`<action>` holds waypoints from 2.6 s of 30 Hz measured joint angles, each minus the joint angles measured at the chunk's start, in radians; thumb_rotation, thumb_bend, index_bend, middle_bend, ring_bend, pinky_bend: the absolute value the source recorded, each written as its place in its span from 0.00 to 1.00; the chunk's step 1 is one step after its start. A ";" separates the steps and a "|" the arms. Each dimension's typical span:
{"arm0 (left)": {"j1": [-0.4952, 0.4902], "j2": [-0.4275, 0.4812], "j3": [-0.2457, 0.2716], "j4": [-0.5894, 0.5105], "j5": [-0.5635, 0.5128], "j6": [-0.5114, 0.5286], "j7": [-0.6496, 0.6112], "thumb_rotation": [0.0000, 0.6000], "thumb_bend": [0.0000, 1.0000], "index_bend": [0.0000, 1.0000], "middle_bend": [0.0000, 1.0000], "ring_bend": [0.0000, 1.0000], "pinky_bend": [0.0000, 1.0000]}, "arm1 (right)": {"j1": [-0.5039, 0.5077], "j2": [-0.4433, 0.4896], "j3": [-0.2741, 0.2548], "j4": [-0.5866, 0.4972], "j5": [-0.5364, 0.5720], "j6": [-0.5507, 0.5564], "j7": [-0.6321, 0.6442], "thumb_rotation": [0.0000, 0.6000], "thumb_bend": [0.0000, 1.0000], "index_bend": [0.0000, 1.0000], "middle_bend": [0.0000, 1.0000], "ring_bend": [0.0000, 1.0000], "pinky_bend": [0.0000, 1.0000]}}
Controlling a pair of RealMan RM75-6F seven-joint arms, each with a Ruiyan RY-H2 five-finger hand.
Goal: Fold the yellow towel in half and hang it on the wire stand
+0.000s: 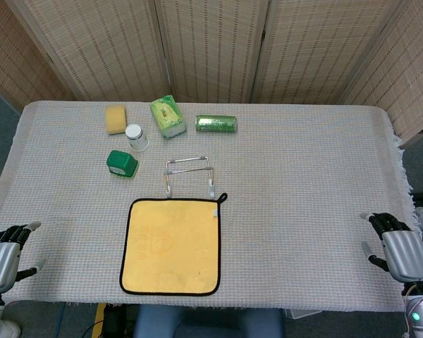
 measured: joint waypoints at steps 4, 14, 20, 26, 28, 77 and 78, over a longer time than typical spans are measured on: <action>-0.002 0.001 0.000 0.001 0.005 -0.001 -0.005 1.00 0.22 0.26 0.33 0.27 0.33 | 0.001 0.002 0.004 0.000 -0.003 0.006 0.005 1.00 0.35 0.23 0.29 0.26 0.39; -0.009 -0.006 0.016 0.031 0.067 0.005 -0.047 1.00 0.27 0.32 0.35 0.30 0.33 | -0.001 0.004 0.003 -0.009 -0.005 0.009 0.010 1.00 0.35 0.23 0.29 0.26 0.39; -0.031 -0.004 0.034 0.057 0.132 -0.001 -0.080 1.00 0.27 0.36 0.51 0.43 0.46 | 0.002 0.008 0.006 -0.021 -0.031 0.026 0.015 1.00 0.35 0.23 0.31 0.26 0.39; -0.074 -0.014 0.059 0.104 0.229 -0.022 -0.122 1.00 0.27 0.41 0.69 0.65 0.77 | 0.015 0.021 0.002 -0.049 -0.035 0.000 -0.005 1.00 0.35 0.23 0.32 0.26 0.39; -0.093 -0.021 0.071 0.124 0.263 -0.034 -0.133 1.00 0.27 0.41 0.73 0.69 0.80 | 0.019 0.024 0.001 -0.057 -0.033 -0.010 -0.010 1.00 0.36 0.23 0.32 0.26 0.39; -0.224 -0.294 0.231 0.300 0.412 -0.214 -0.128 1.00 0.27 0.45 0.86 0.79 0.88 | 0.192 -0.056 -0.088 -0.095 -0.204 -0.219 -0.025 1.00 0.36 0.25 0.40 0.40 0.39; -0.226 -0.298 0.231 0.302 0.410 -0.216 -0.126 1.00 0.27 0.45 0.86 0.79 0.88 | 0.191 -0.056 -0.089 -0.095 -0.203 -0.218 -0.024 1.00 0.36 0.25 0.40 0.40 0.39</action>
